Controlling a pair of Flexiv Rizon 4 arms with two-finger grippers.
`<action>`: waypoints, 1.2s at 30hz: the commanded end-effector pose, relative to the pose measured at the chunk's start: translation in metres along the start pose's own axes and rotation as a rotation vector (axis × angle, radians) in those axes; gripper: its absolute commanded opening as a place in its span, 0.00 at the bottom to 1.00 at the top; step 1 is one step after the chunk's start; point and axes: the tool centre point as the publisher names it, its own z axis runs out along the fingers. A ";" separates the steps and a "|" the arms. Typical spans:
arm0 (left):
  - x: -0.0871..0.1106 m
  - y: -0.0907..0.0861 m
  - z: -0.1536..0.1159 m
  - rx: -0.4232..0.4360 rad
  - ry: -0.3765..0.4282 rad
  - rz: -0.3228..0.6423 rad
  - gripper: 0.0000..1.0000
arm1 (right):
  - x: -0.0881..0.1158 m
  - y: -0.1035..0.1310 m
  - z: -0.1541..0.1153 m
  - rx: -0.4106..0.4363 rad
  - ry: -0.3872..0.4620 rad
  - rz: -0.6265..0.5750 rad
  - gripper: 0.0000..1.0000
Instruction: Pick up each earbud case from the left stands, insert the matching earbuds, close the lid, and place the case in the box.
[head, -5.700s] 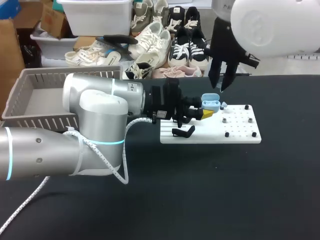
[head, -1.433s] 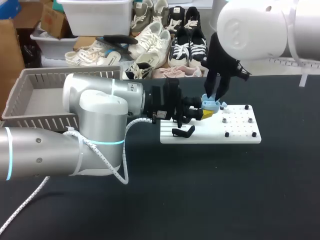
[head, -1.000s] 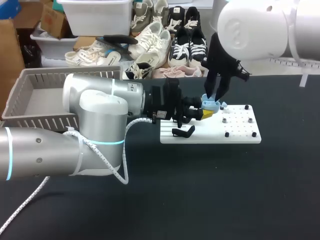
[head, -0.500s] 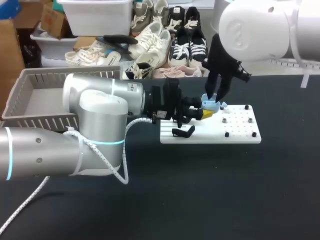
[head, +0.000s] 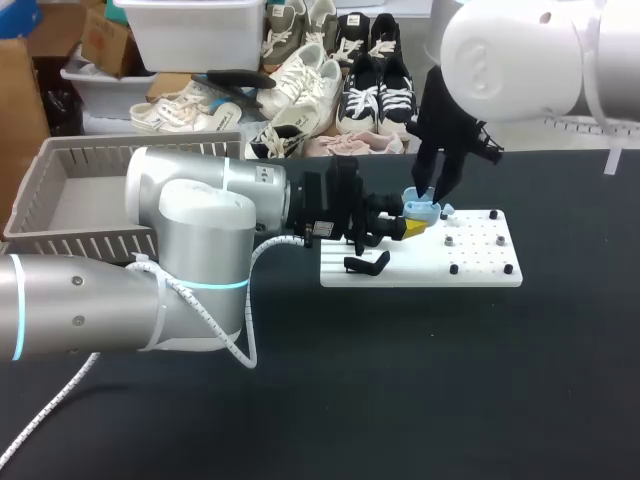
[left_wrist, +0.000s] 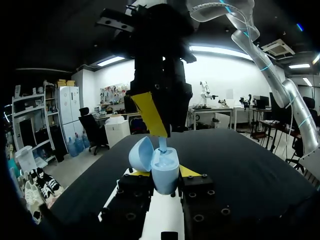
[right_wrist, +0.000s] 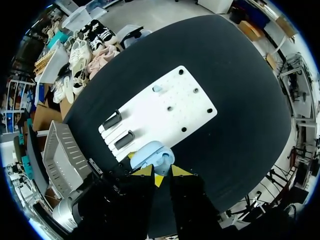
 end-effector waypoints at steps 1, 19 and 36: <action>0.001 0.000 0.000 -0.002 -0.004 0.001 0.00 | 0.001 -0.003 0.001 -0.003 -0.004 0.004 0.00; 0.001 0.000 0.000 -0.002 -0.004 0.001 0.00 | 0.001 -0.004 0.008 -0.005 0.012 0.011 0.00; 0.001 0.000 0.000 -0.002 -0.004 0.001 0.00 | 0.002 -0.005 0.012 0.000 0.026 0.008 0.00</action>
